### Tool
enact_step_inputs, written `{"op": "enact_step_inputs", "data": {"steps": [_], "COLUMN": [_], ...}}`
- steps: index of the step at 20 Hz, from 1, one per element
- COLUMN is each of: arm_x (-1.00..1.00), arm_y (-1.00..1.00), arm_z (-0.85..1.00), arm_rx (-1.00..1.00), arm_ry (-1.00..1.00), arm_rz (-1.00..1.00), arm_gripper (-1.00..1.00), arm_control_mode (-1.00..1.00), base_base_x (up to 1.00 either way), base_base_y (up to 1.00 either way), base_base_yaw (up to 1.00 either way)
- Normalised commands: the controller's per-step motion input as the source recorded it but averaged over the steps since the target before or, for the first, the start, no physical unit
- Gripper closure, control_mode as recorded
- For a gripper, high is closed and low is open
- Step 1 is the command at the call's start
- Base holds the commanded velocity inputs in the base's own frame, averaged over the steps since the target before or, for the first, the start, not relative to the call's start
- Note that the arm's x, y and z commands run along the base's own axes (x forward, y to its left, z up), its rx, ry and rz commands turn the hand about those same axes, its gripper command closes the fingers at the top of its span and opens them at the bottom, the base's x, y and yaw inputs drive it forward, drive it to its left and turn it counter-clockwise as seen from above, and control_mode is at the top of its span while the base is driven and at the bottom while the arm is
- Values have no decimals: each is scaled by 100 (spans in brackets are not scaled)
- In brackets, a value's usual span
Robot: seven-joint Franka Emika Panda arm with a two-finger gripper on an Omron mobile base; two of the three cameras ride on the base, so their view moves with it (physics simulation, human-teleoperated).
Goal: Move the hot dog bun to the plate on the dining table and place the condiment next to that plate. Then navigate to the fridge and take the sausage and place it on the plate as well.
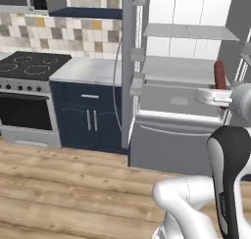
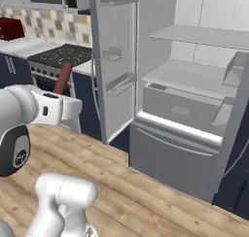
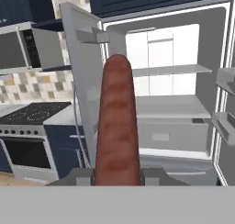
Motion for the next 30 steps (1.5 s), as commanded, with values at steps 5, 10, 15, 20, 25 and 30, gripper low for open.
{"op": "enact_step_inputs", "data": {"steps": [5,10,15,20,25,30], "arm_x": [0,0,0,0,0,0], "arm_y": [0,0,0,0,0,0], "arm_z": [0,0,0,0,0,0], "arm_rx": [0,0,0,0,0,0], "arm_ry": [0,0,0,0,0,0], "arm_rz": [0,0,0,0,0,0], "arm_gripper": [100,100,100,100,100,100], "arm_control_mode": [100,100,100,100,100,100], "base_base_x": [-68,-65,-79,-88,-86,-63], "base_base_y": [3,6,0,0,0,66], "base_base_yaw": [49,51,48,45,45,41]}}
